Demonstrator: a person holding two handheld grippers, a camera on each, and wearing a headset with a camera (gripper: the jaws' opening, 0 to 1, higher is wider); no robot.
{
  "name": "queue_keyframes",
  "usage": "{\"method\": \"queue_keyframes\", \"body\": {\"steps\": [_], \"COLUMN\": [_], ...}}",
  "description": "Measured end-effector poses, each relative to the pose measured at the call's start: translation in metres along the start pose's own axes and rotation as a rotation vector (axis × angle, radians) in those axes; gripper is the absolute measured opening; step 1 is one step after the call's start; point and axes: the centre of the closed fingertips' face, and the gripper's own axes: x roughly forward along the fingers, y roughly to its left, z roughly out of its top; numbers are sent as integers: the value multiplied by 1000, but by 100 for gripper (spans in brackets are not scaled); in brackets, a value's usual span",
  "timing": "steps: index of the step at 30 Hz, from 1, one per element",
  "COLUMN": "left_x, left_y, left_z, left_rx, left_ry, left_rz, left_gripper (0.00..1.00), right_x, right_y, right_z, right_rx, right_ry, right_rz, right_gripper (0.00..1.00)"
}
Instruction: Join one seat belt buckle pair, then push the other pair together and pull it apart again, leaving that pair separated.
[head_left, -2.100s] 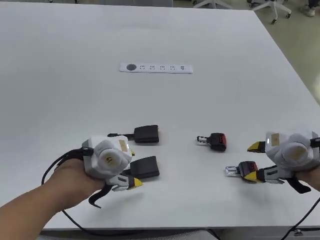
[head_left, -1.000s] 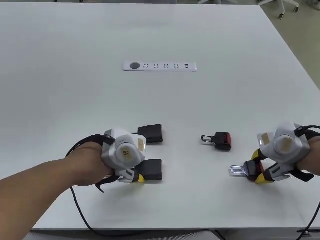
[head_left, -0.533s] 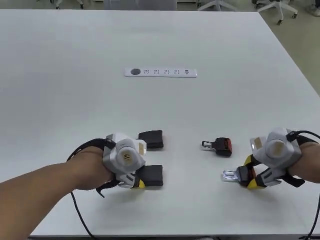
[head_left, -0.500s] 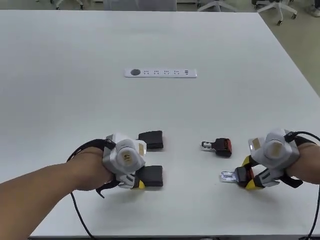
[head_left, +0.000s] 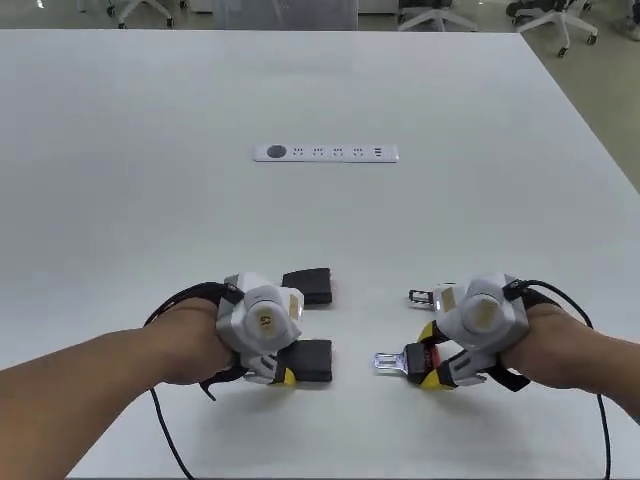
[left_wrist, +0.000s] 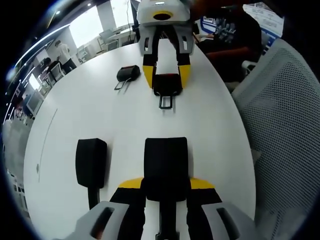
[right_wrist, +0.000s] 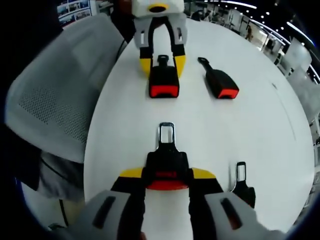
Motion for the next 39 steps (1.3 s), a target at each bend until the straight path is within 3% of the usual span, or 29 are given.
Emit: {"method": "queue_keyframes", "body": {"steps": [15, 30, 39], "left_x": [-1, -2, -2], "left_y": [0, 0, 0], "left_z": [0, 0, 0], "left_rx": [6, 13, 9], "left_ry": [-12, -18, -21], "left_rz": [5, -5, -5], "left_gripper": [32, 32, 32], "right_x": [21, 21, 27], "right_y": [3, 2, 5], "right_z": [46, 46, 61], "right_rx": [16, -5, -13], "right_ry": [-66, -47, -87], "right_rz": [-9, -13, -11], "right_gripper": [32, 32, 32]}}
